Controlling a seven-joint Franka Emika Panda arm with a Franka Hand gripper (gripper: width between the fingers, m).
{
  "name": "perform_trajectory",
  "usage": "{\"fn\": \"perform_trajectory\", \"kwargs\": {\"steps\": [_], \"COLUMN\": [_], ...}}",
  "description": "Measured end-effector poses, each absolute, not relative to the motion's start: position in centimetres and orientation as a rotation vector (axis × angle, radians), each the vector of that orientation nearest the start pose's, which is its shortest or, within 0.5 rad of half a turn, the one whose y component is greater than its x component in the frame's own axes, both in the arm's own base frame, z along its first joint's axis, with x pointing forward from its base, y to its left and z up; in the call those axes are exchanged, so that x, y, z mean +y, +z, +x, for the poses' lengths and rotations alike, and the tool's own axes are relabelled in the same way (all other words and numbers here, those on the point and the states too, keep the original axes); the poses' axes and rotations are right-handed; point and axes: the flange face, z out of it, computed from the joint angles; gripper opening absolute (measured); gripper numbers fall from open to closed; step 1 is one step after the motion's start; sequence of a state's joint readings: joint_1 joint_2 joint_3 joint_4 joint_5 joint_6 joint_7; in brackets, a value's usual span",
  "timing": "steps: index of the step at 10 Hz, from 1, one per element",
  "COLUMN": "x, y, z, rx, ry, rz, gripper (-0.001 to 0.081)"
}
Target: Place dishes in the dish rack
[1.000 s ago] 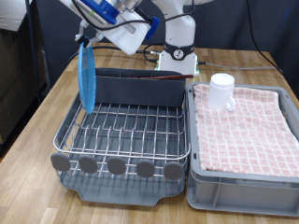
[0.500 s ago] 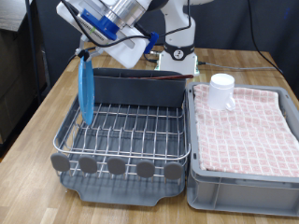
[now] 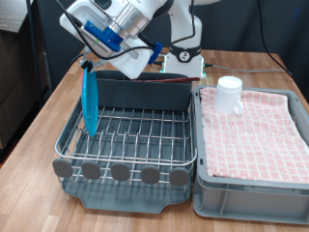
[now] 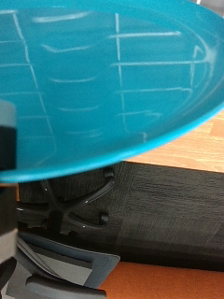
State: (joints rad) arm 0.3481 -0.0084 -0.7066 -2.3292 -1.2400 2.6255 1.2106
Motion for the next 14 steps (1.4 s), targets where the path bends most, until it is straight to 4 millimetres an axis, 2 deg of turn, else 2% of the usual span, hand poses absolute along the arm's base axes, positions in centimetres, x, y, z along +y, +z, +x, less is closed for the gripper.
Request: {"fn": "perform_trajectory", "kwargs": {"steps": [14], "x": [-17.5], "y": [31.7], "z": [48.6], "rx": [-0.688], "ry": [0.694], "rz": [2.448], "gripper": [0.0024]}}
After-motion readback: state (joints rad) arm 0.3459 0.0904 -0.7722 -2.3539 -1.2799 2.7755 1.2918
